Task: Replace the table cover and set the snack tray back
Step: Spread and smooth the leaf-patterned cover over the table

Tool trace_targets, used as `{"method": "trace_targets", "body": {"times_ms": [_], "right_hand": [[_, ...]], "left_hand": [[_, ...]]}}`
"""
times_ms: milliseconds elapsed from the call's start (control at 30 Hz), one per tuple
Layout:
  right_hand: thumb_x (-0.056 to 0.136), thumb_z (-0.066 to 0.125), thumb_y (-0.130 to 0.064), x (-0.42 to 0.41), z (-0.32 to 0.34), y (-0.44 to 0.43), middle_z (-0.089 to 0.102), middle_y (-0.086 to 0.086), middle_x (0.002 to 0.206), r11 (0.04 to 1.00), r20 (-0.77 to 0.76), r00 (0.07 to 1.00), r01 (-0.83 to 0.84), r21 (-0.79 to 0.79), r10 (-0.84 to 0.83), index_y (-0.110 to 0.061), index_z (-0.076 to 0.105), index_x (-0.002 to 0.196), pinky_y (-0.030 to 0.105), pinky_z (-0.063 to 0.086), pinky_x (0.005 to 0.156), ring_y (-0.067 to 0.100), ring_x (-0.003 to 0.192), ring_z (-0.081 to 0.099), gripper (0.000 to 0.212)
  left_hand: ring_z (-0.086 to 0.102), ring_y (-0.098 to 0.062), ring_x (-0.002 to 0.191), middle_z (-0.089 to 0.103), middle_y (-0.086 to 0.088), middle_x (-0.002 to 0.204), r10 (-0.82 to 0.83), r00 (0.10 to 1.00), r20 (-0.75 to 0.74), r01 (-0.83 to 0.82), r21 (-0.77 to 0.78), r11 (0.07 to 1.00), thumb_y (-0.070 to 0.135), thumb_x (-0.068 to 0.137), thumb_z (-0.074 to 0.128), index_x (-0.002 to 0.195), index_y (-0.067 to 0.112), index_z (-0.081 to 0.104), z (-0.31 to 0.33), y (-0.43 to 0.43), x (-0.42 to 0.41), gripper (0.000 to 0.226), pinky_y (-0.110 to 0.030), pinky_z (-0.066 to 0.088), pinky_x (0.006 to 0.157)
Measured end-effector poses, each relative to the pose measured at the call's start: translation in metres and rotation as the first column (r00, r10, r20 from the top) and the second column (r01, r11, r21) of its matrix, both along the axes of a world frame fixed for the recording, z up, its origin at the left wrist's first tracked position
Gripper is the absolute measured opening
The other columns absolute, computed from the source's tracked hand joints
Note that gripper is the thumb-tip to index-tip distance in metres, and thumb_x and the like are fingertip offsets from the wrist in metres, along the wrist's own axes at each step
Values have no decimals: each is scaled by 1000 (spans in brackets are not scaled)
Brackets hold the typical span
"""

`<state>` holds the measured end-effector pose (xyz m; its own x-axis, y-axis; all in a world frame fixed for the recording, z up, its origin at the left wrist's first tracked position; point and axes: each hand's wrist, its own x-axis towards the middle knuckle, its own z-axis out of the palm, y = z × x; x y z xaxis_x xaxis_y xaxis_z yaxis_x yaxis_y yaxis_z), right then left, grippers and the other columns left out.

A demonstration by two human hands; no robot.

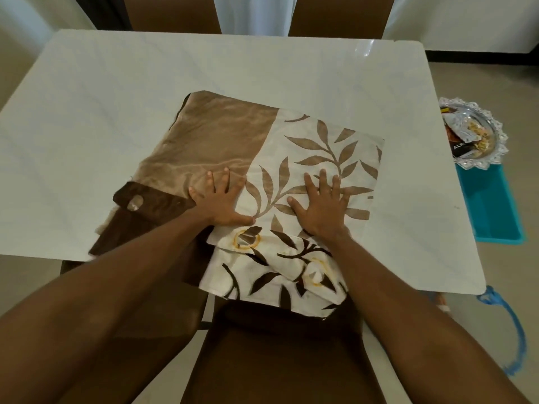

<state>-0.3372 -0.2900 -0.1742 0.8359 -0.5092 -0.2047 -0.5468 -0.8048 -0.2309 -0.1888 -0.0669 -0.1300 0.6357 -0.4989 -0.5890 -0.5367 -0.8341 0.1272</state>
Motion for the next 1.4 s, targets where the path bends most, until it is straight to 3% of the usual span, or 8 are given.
{"method": "trace_targets", "body": {"times_ms": [167,367,533,600,733,900,1167,1400], "right_hand": [[93,14,-82,-23,13,71,-14,16,169,988,-22,990,143,60,-142,-34,0,163,73,-6,116,51,151,-18,86],[92,28,-80,-32,43,174,-30,18,164,972,-192,981,29,235,17,-37,-12,160,80,-6,111,57,144,-29,90],[94,44,-69,-21,58,187,9,13,169,966,-63,995,-60,252,78,-35,16,159,66,22,115,45,151,14,78],[94,50,-61,-10,55,165,24,9,164,972,61,989,-145,187,136,-32,26,156,60,28,113,36,147,27,73],[93,47,-66,20,31,103,24,6,166,968,106,967,-241,66,234,-36,37,153,62,23,118,34,152,20,68],[92,20,-84,31,2,95,-10,2,171,981,-10,981,-192,1,192,-50,2,159,69,-9,118,37,155,-16,78],[86,8,-88,64,7,180,-18,11,169,999,-29,999,24,26,-24,-41,-1,162,74,-14,112,44,151,-25,89],[89,43,-75,112,34,218,-7,7,171,959,-78,996,66,277,-46,-40,14,161,66,-1,118,37,155,-10,85]], "left_hand": [[-17,-34,152,-21,2,166,-155,980,126,148,63,987,78,64,71,155,45,-8,23,-27,46,125,-78,-2,110],[3,-32,154,13,-8,166,-157,904,398,199,-65,978,38,90,65,150,35,35,23,-29,42,67,-71,-2,116],[29,-32,146,45,-9,149,61,922,381,67,-312,948,29,85,63,137,22,54,8,8,10,53,-66,16,117],[22,-34,149,37,-9,157,158,924,349,-36,-332,943,44,89,58,145,27,46,1,21,-4,59,-66,12,116],[-6,-34,154,-4,-2,169,205,962,179,-171,-189,967,75,92,35,158,40,8,-15,35,-16,80,-67,-2,116],[-24,-31,151,-26,3,165,145,978,149,-124,-144,982,84,88,21,155,46,-11,-23,46,-4,84,-72,-9,112],[-23,-27,152,-26,7,165,-75,988,134,81,-37,996,86,84,23,153,50,-15,-17,81,78,86,-72,-7,114],[-14,-34,153,-11,-9,168,-164,890,425,169,27,985,51,98,48,159,35,-2,9,65,139,81,-65,-1,119]]}}
